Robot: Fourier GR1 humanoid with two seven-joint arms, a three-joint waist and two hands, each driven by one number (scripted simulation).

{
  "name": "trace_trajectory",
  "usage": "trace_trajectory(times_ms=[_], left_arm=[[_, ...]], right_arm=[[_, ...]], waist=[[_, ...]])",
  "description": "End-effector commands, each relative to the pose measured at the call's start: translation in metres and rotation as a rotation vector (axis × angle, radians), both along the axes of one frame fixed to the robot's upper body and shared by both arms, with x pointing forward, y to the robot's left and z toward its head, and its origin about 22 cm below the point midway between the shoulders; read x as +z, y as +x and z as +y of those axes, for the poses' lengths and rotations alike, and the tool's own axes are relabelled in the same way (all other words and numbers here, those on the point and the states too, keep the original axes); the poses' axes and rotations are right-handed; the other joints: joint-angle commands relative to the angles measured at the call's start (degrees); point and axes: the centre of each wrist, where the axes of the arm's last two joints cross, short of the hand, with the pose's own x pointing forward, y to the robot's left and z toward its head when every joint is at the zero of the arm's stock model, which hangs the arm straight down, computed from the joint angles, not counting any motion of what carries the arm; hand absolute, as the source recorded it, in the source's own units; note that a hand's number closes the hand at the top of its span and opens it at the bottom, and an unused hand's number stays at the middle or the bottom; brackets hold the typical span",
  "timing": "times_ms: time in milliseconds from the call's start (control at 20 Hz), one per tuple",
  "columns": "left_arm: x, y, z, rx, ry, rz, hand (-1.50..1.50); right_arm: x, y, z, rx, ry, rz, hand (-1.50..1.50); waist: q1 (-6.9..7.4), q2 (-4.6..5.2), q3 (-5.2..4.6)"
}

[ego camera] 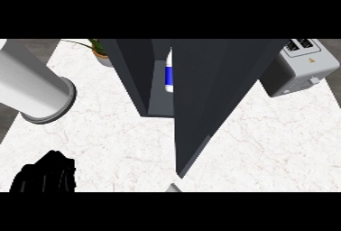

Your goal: Pick up the bottled water, place it into the cabinet and close the cabinet

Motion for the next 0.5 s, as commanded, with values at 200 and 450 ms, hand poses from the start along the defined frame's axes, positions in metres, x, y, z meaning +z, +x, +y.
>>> trace_trajectory(times_ms=[200,450], left_arm=[[0.006,-0.016,0.026,0.002,0.003,-0.014,1.50],[0.012,-0.016,0.037,-0.019,0.005,-0.008,1.50]], right_arm=[[0.015,0.066,0.055,-0.113,0.116,0.095,1.50],[0.017,0.133,0.059,-0.101,0.134,0.196,1.50]], waist=[[1.07,0.43,0.09],[0.56,0.66,0.22]])
